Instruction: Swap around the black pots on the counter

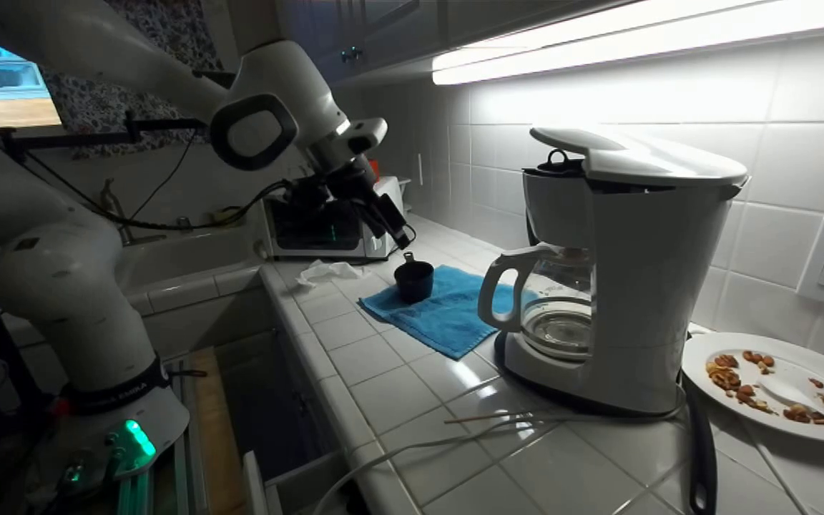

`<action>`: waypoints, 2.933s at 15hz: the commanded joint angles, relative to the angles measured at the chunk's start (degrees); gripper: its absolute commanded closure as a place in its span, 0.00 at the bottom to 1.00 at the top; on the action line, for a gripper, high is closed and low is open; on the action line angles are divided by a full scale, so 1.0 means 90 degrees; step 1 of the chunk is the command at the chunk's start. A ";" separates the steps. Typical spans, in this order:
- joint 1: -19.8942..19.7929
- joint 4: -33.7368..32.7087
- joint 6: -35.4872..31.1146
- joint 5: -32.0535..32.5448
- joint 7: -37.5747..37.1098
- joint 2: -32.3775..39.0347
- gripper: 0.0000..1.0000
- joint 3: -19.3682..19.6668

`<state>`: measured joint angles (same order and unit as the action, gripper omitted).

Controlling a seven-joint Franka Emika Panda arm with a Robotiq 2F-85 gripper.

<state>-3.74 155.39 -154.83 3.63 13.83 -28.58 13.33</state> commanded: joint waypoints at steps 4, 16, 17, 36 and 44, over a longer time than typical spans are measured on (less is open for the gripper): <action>0.0726 -0.0428 -0.0078 -0.1008 0.0817 0.1048 0.00 0.0531; 0.1435 -0.0853 -0.0567 -0.2915 0.2550 0.2066 0.00 0.1038; 0.1514 -0.0891 -0.0606 -0.3072 0.2695 0.2142 0.00 0.1097; 0.1931 -0.1546 -0.0490 -0.4720 0.4360 0.3105 0.99 0.1259; 0.1862 -0.1554 -0.0551 -0.4872 0.4420 0.2876 0.96 0.1304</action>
<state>13.09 141.87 -160.00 -37.24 51.04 -1.77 24.68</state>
